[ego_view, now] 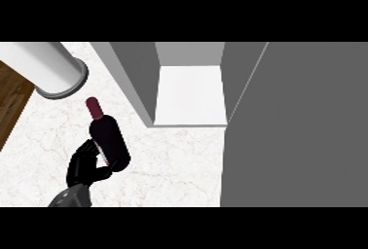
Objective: Pick up the wine, place it into the cabinet and close the cabinet
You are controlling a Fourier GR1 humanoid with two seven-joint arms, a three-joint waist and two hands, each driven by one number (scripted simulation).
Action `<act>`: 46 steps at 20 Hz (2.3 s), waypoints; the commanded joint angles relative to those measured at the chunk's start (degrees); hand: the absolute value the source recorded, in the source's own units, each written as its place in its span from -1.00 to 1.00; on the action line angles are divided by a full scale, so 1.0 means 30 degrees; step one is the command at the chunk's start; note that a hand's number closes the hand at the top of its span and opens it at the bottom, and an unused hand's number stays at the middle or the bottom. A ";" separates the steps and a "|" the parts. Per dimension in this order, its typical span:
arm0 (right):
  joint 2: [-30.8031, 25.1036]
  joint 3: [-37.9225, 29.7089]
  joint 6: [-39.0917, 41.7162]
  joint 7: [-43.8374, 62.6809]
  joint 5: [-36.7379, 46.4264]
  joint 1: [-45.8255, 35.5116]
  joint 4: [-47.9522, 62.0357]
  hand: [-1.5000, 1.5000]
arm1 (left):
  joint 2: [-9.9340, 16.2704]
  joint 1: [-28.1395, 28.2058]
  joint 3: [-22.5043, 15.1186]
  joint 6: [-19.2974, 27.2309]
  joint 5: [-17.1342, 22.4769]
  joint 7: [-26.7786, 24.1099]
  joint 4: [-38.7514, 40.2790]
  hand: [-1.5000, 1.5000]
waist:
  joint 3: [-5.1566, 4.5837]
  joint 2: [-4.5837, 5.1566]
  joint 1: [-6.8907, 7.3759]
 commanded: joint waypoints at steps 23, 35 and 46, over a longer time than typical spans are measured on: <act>0.0130 -0.0491 0.0499 -0.1020 -0.0259 0.1417 0.0295 -1.00 | -0.1282 0.8817 -0.4211 -0.3878 0.0710 0.0906 -1.3021 1.00 | -0.0072 -0.0071 0.0312; 0.0038 -0.0279 0.0221 -0.0815 0.0344 -0.0205 0.1182 -1.00 | -0.3013 1.2083 -0.6851 -0.0495 0.2405 0.8231 -2.4086 1.00 | -0.0106 0.0018 0.0180; 0.0013 -0.0694 0.0835 -0.1813 0.0003 0.0284 0.2159 -1.00 | -0.3163 0.9848 -0.9047 0.4971 0.3070 1.2763 -2.8563 1.00 | -0.0112 0.0029 0.0141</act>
